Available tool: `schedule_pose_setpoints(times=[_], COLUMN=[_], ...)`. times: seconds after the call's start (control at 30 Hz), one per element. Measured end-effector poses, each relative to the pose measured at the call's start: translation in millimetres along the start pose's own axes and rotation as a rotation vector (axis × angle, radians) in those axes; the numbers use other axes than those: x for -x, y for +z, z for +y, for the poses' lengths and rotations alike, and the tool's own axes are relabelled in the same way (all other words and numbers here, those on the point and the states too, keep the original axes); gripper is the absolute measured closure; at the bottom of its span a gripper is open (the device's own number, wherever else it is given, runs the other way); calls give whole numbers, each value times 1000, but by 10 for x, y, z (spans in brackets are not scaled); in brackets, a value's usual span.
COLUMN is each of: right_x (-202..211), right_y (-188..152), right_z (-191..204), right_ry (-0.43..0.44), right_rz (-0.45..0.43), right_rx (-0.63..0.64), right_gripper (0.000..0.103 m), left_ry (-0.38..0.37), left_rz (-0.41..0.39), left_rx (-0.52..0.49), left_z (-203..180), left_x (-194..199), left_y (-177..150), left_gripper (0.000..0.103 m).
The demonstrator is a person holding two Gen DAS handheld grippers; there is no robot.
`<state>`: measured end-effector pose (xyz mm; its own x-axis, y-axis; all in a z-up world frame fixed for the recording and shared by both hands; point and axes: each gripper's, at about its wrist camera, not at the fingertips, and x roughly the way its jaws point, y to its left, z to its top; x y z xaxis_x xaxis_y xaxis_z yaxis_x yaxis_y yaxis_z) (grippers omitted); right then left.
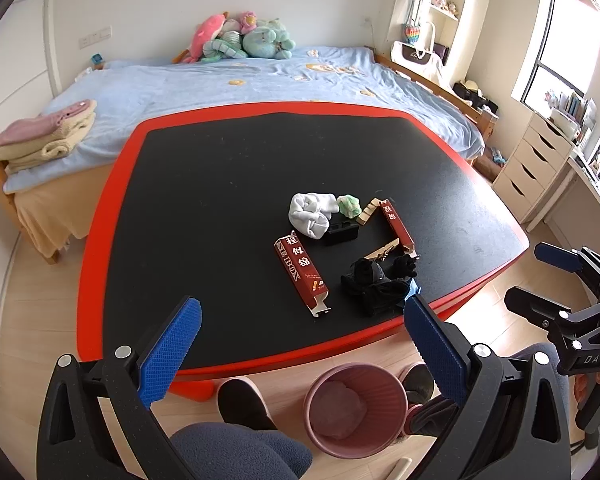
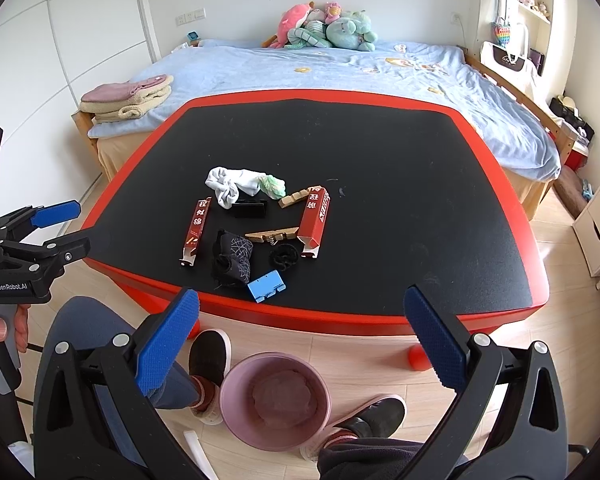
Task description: Collect trash
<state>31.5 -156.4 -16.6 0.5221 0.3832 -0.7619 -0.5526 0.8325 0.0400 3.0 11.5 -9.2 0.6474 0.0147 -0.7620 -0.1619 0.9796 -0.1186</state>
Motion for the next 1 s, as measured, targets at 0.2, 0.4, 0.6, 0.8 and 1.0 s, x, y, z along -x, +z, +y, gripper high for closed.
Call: schedule_pose_setpoints(times=[0.2,0.4,0.6,0.8,1.0], right_x=[-24,-124,-280,-509,-796], right_y=[-7,64,192,398,585], right_z=[4,-27,-78,-163,-255], right_ry=[3,7,0,-12,-24], right_rz=[3,16,31,53,83], right_rx=[-1,-1,0,-9,-18], right_gripper=[3,3,3,3,3], left_ry=[3,10,19,34,52], left_rz=[10,36,64,105,156], left_rx=[6,18,30,42,60], left_z=[-13,-13,-2,8,50], left_x=[-46,-162,-325,-556,-837], left_y=[-5,51,148,228,288], left_gripper=[6,6,6,6,6])
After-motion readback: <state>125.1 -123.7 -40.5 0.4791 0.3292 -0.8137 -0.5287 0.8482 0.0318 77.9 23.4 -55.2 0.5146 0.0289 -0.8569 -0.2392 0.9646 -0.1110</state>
